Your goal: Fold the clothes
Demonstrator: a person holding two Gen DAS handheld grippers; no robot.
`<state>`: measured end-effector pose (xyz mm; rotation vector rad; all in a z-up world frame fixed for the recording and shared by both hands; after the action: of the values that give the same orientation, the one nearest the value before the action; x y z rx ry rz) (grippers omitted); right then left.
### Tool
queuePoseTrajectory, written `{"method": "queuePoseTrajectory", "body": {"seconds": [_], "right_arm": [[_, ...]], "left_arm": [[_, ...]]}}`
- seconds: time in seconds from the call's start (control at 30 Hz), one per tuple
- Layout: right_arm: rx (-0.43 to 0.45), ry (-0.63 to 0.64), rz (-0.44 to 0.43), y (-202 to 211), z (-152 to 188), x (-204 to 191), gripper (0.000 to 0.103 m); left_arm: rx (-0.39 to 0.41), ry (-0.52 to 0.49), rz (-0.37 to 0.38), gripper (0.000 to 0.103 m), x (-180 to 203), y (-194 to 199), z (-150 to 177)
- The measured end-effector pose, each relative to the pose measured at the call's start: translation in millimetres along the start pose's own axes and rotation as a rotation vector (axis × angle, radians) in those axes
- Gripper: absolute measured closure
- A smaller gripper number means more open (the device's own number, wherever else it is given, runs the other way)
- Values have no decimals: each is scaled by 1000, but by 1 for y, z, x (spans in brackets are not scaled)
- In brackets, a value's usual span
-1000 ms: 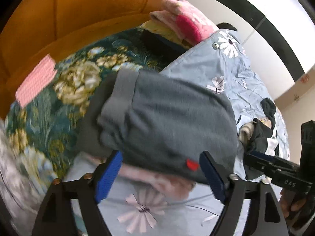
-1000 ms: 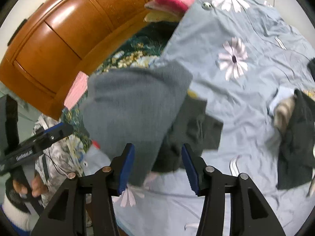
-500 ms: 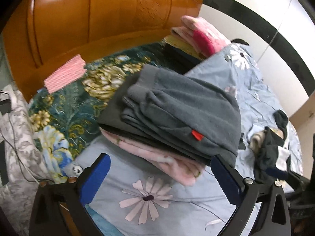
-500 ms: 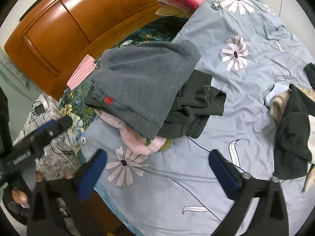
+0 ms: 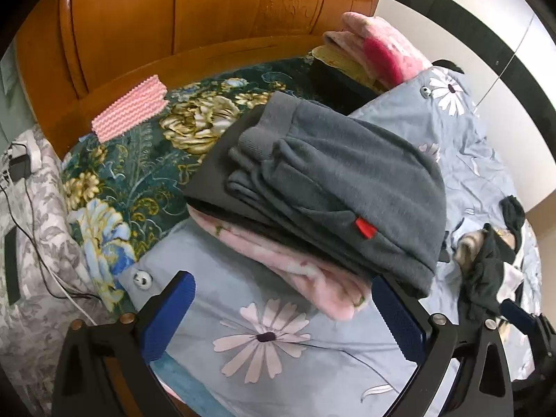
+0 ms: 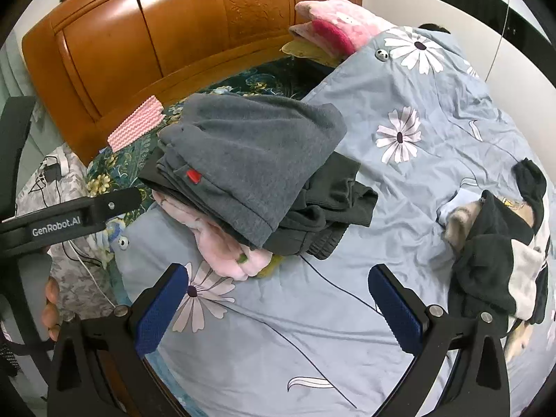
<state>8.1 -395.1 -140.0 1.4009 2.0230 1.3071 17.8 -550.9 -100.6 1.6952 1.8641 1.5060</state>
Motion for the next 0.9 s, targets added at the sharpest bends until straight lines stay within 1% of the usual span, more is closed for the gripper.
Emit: {"method": "queuePoseTrajectory", "body": {"seconds": [0.03, 0.17, 0.27, 0.3, 0.43, 0.5, 0.57, 0.67, 0.8, 0.9], "right_arm": [[1, 3, 3, 0, 0, 0, 0], [3, 14, 12, -1, -1, -1, 0], [-2, 20, 13, -3, -2, -2, 0], [-6, 20, 13, -4, -1, -2, 0], [-22, 31, 17, -11, 1, -4, 0], [-29, 35, 20, -14, 3, -4, 0], [-36, 32, 20, -18, 4, -4, 0], [-43, 17, 28, -24, 6, -2, 0], [-51, -1, 26, -32, 8, -1, 0], [-46, -6, 29, -35, 8, -1, 0]], "left_arm": [[7, 6, 7, 0, 1, 0, 0], [51, 42, -24, 0, -4, 1, 1], [64, 23, -26, 0, -3, 0, 1], [62, 14, -29, 0, -3, -1, 1], [7, -9, -43, 0, -6, -14, 8], [4, -26, -61, 0, -7, -18, 10], [24, -56, -62, 0, -5, -18, 10], [8, -74, -53, 0, -3, -25, 13], [-2, -116, -84, 0, -3, -33, 16], [-14, -134, -92, 0, -5, -39, 20]]}}
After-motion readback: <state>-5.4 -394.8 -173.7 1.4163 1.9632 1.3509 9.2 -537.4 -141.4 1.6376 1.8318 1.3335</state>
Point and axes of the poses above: each gripper's, at about its wrist camera, not at the fingertips, and y roughly against the way its jaws point, x to its right, z to its underside, the point moved 9 cm from there along -y, roughly the way its jaws point, and after that the axes turned 15 degrees about z, right-handed, at the moved point
